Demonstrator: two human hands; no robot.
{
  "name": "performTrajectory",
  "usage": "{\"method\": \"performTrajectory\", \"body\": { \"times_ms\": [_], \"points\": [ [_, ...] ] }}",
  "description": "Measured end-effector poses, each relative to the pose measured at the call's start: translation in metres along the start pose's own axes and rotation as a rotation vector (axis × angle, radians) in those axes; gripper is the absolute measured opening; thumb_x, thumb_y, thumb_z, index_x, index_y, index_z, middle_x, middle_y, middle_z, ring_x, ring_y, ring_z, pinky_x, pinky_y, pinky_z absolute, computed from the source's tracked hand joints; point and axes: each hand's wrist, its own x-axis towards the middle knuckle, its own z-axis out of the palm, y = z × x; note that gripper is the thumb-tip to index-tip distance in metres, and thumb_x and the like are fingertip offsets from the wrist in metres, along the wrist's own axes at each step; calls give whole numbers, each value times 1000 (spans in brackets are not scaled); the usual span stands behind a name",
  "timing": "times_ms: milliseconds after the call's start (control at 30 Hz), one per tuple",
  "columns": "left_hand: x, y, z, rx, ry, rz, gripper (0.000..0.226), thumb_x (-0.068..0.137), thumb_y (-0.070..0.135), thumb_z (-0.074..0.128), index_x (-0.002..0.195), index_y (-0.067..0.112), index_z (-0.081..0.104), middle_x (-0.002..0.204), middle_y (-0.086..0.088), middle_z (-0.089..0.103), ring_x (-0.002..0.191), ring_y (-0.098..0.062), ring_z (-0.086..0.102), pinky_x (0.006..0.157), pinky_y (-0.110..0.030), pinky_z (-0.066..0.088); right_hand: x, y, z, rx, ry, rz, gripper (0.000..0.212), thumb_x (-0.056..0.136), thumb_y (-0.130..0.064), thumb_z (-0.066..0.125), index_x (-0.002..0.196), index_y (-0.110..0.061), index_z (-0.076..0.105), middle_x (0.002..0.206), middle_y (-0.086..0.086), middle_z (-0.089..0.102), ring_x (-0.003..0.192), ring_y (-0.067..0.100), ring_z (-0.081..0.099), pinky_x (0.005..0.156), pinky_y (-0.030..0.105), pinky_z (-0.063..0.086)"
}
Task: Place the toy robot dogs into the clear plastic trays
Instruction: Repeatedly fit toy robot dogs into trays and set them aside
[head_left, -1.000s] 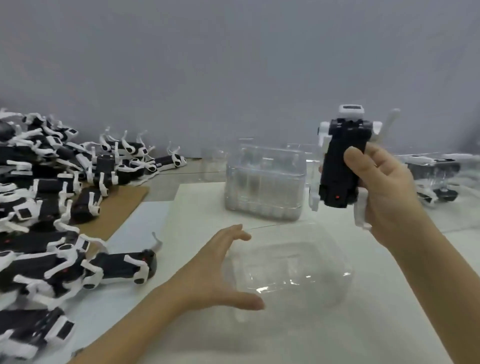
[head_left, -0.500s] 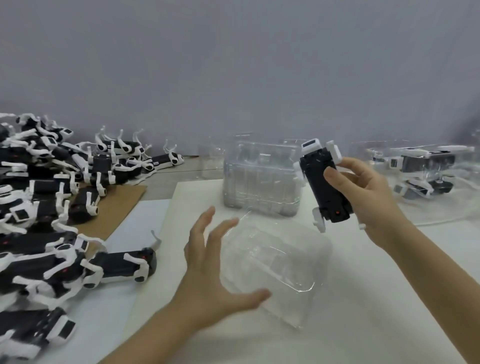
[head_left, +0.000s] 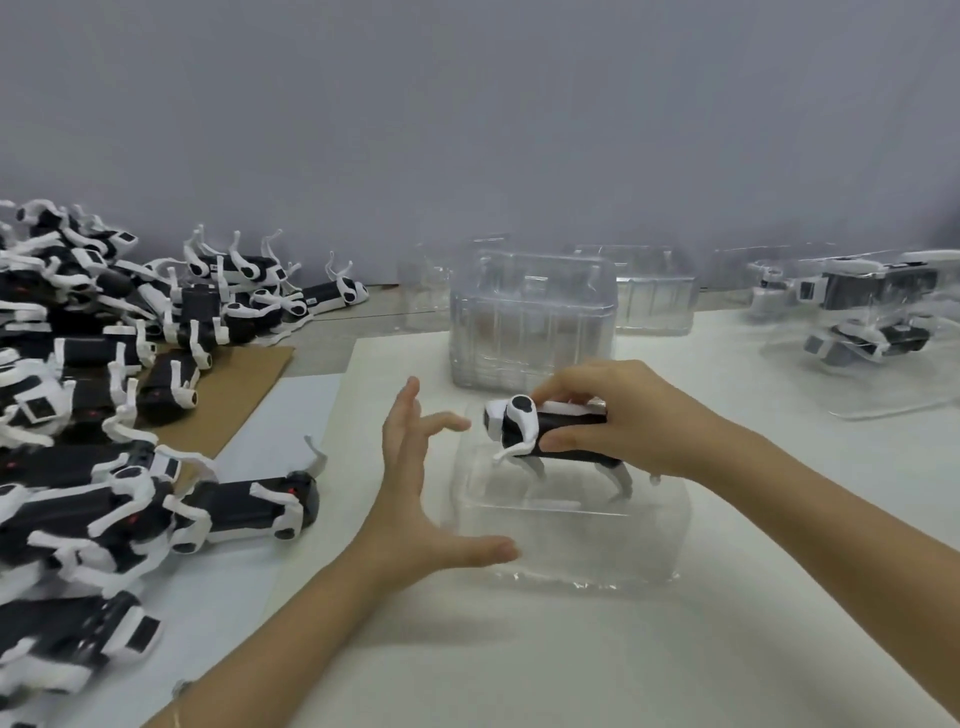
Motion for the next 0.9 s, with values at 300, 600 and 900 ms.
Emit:
{"method": "performTrajectory", "body": {
  "times_ms": [300,600,900],
  "points": [
    [28,-14,-1,-90,-243,-110,121,44,49,90,145,45,22,148,14,36,139,0,33,117,-30,29,-4,11,14,-198,76,-146,28,81,-36,76,104,-20,72,86,-2,65,82,17,54,78,34,43],
    [24,-9,0,-121,-261,-143,117,47,47,88,141,54,19,153,17,28,141,10,21,111,-11,25,-4,11,24,-384,-17,-154,35,86,-41,69,115,-22,68,99,-2,49,83,22,51,74,37,47],
    [36,24,7,-382,-75,-501,143,24,95,62,150,41,21,149,22,22,141,-2,20,112,-24,17,-42,28,-23,127,434,296,50,84,-58,56,131,-44,53,112,-22,59,106,6,57,85,22,43]
  ]
}}
